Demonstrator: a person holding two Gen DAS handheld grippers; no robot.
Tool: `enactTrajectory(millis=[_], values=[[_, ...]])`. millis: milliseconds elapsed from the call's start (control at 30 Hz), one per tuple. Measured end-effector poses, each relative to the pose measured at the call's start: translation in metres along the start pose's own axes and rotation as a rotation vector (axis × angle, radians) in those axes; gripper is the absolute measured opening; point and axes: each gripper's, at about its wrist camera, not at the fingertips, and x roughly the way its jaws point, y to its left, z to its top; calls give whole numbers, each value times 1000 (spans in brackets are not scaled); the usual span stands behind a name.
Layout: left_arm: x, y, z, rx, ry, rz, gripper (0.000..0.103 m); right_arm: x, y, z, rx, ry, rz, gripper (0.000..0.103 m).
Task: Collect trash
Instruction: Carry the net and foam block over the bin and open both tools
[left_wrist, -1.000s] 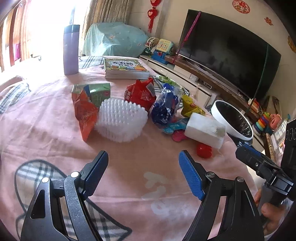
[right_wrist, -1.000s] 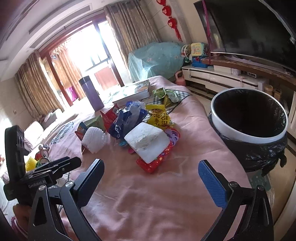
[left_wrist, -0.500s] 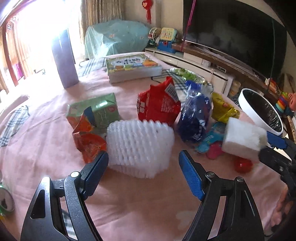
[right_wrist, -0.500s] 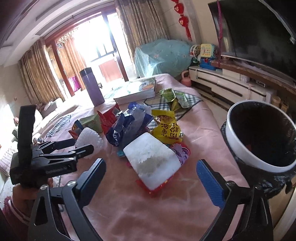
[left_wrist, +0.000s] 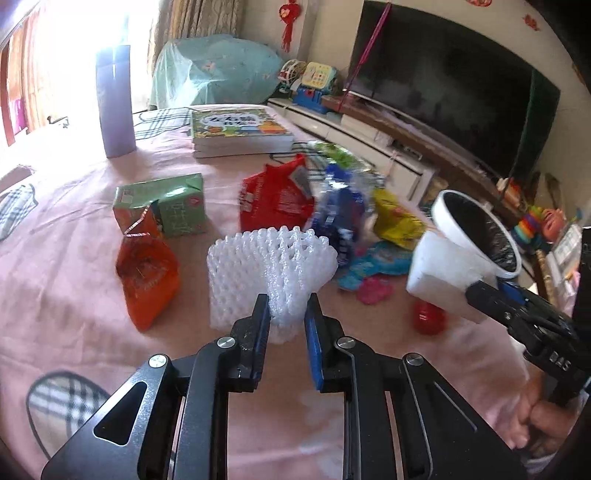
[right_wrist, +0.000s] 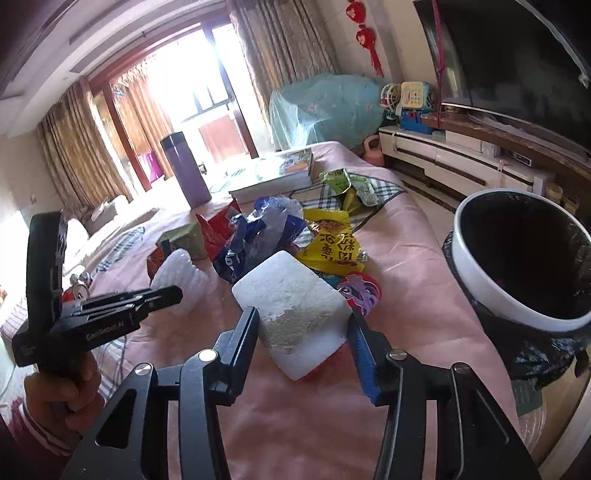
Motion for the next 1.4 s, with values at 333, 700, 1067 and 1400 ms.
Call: enactTrajectory(millis=[333, 700, 1067, 1400], values=[[-16, -52, -4, 57, 0, -108, 18, -40, -26, 1, 66, -72, -40, 49], [-11, -115, 10, 155, 12, -178, 18, -67, -60, 0, 132, -121, -97, 49], [5, -159, 21, 217, 29, -227, 18, -89, -104, -2, 209, -155, -180, 50], [15, -183, 29, 265, 40, -242, 18, -103, -134, 2, 254, -188, -223, 50]])
